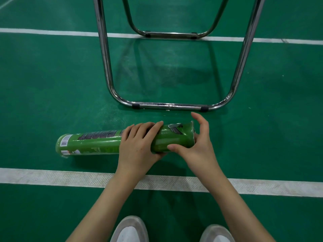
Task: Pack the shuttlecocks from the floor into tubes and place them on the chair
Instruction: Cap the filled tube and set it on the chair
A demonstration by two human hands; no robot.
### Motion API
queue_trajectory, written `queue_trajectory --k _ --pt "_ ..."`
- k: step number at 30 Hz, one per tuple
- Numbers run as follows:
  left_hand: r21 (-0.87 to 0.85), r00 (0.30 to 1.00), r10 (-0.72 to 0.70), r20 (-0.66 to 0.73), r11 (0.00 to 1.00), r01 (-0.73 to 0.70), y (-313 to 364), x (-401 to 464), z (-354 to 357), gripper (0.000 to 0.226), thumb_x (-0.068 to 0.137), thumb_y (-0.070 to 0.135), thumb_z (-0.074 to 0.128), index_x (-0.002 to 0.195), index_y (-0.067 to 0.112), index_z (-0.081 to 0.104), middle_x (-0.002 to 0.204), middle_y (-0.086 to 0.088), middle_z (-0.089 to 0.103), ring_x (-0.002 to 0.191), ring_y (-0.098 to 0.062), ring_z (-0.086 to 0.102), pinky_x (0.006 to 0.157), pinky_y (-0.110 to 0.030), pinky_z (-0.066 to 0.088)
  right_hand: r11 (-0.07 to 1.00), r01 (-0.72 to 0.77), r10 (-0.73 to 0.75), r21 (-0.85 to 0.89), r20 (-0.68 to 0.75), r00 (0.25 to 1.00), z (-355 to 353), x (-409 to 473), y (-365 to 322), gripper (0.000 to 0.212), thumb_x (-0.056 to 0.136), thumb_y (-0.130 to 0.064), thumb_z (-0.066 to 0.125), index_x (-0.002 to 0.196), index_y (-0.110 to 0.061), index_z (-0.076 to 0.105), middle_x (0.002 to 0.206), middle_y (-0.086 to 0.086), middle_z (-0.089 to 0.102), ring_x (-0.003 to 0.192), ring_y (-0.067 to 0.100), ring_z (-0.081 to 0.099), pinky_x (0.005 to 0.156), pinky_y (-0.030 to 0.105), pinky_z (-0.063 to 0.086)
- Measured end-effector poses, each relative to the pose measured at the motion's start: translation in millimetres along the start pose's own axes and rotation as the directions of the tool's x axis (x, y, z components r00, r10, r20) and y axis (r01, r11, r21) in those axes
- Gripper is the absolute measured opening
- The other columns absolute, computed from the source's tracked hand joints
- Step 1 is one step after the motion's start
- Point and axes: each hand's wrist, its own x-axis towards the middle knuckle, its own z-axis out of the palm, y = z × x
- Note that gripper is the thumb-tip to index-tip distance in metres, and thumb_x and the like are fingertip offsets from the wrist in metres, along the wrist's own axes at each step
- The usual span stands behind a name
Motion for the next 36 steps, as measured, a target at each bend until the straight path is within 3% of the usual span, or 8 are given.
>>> queue_trajectory --k 6,8,13,18,23,30,34,36 --pt "-0.095 0.998 -0.012 -0.064 0.996 0.006 16.8 23.8 -34.4 0.074 0.064 0.061 0.062 0.125 0.02 0.054 0.101 -0.001 0.062 0.089 -0.019 0.051 0.073 -0.034 0.047 0.983 0.169 -0.163 -0.068 0.088 0.983 -25.5 3.4 -46.5 0.088 0.07 -0.011 0.076 0.133 -0.046 0.026 0.112 -0.01 0.055 0.098 0.009 0.058 0.09 0.033 0.048" --pt "-0.095 0.997 -0.025 -0.074 0.995 0.018 25.4 31.3 -48.1 0.077 0.058 0.058 0.071 0.124 0.02 0.056 0.097 -0.002 0.06 0.085 -0.02 0.051 0.065 -0.033 0.048 0.976 0.197 -0.181 -0.097 0.157 0.971 -36.4 4.5 -62.6 0.09 0.072 -0.01 0.074 0.134 -0.05 0.022 0.107 -0.012 0.054 0.095 0.01 0.058 0.088 0.032 0.049" --pt "-0.046 0.999 -0.039 -0.023 0.998 0.038 44.1 41.6 -91.4 0.08 0.053 0.069 0.064 0.12 0.026 0.054 0.092 0.004 0.054 0.087 -0.015 0.049 0.051 -0.028 0.046 0.932 0.303 -0.264 -0.2 0.2 0.944 -49.6 -14.6 -105.7 0.094 0.067 -0.012 0.078 0.131 -0.052 0.022 0.1 -0.02 0.055 0.091 0.001 0.057 0.082 0.015 0.045" --pt "-0.072 0.993 -0.121 0.011 0.99 0.122 64.9 60.7 -150.1 0.084 0.06 0.069 0.065 0.132 0.032 0.041 0.109 0.008 0.046 0.108 -0.013 0.045 0.064 -0.028 0.037 0.844 0.463 -0.427 -0.273 0.183 0.886 -57.2 -30.7 -171.1 0.096 0.065 -0.011 0.079 0.134 -0.046 0.023 0.089 -0.003 0.066 0.075 0.011 0.062 0.077 0.023 0.05" --pt "-0.062 0.997 -0.082 -0.008 0.995 0.082 79.9 79.5 -201.5 0.087 0.064 0.071 0.062 0.136 0.034 0.03 0.118 0.012 0.04 0.116 -0.009 0.039 0.073 -0.029 0.041 0.814 0.529 -0.458 -0.24 0.293 0.839 -75.4 -39.0 -227.4 0.092 0.071 -0.007 0.076 0.139 -0.038 0.022 0.104 0.005 0.063 0.086 0.016 0.065 0.085 0.04 0.052" --pt "-0.118 0.999 -0.021 0.047 0.993 0.027 99.0 115.7 -255.8 0.081 0.063 0.067 0.07 0.127 0.03 0.035 0.115 0.011 0.046 0.11 -0.012 0.046 0.076 -0.033 0.043 0.777 0.564 -0.44 -0.278 0.401 0.803 -99.0 -48.1 -291.8 0.076 0.078 -0.008 0.07 0.137 -0.027 0.026 0.129 0.002 0.047 0.103 0.009 0.058 0.088 0.028 0.05" --pt "-0.117 1.0 0.001 0.002 0.993 -0.001 108.1 137.0 -286.1 0.078 0.061 0.068 0.07 0.121 0.03 0.037 0.109 0.009 0.047 0.099 -0.011 0.048 0.072 -0.031 0.041 0.783 0.562 -0.435 -0.265 0.412 0.8 -114.6 -52.1 -328.1 0.067 0.081 -0.008 0.067 0.135 -0.025 0.03 0.112 0.0 0.054 0.088 0.007 0.061 0.081 0.026 0.053" --pt "-0.121 1.0 -0.001 0.004 0.993 0.002 113.2 147.5 -296.4 0.08 0.061 0.068 0.071 0.123 0.031 0.037 0.109 0.009 0.047 0.099 -0.011 0.048 0.074 -0.031 0.044 0.759 0.583 -0.461 -0.291 0.394 0.796 -118.9 -51.9 -340.4 0.069 0.08 -0.01 0.069 0.135 -0.025 0.031 0.122 -0.003 0.05 0.093 0.006 0.061 0.083 0.025 0.052"
